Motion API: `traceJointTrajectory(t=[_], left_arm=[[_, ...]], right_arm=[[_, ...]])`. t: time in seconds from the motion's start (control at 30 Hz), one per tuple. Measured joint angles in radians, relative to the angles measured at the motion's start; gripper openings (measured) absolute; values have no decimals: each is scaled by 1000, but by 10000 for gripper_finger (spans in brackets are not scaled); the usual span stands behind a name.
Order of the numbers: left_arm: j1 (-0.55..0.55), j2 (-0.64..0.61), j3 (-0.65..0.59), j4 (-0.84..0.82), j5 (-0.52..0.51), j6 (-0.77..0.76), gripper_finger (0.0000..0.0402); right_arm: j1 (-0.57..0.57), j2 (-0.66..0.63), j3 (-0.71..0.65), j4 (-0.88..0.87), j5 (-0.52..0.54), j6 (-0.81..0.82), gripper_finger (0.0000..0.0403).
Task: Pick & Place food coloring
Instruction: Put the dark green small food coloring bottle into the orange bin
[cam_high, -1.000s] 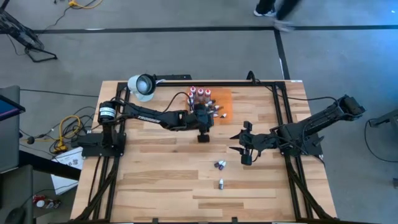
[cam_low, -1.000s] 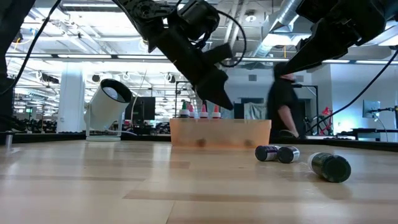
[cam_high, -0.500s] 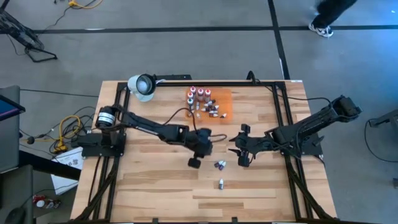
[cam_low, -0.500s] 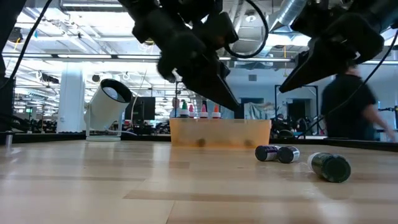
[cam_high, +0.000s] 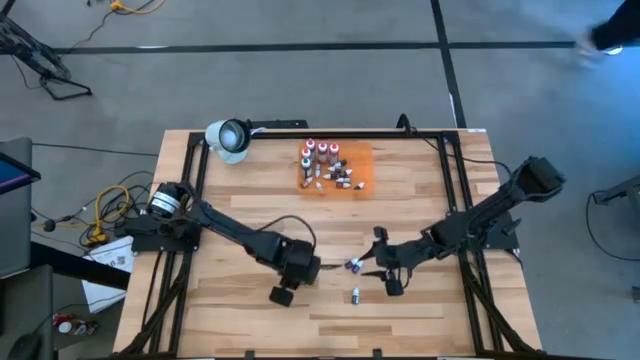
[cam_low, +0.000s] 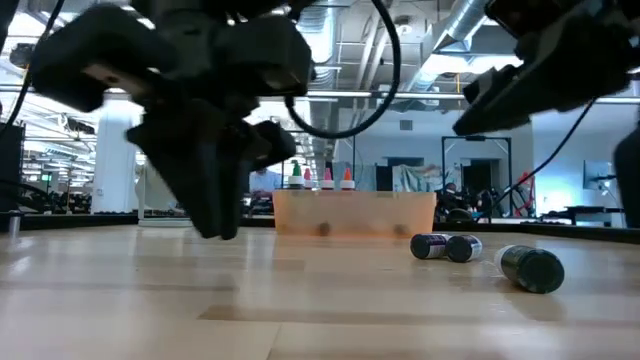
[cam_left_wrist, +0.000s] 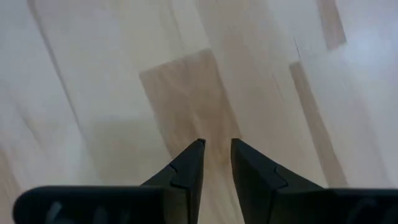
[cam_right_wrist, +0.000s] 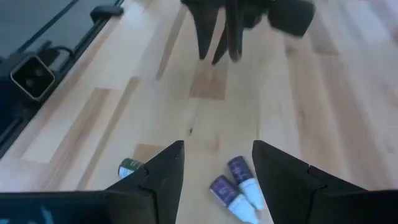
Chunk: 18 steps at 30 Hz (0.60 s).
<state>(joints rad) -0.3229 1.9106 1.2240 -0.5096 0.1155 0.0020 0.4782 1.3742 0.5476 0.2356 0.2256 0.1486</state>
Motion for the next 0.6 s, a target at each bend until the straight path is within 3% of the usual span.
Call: traceJointTrajectory(t=[0.23,0.43,0.6], left_arm=[[-74,0,0,-16,-103,-41,75],[-114,-8,0,-17,-131,-64,75],[-142,-42,8,-13,-143,-70,75]], right_arm=[[1,150,0,128,-29,-15,182],[12,238,1,223,-141,50,182],[45,310,1,266,-149,87,182]])
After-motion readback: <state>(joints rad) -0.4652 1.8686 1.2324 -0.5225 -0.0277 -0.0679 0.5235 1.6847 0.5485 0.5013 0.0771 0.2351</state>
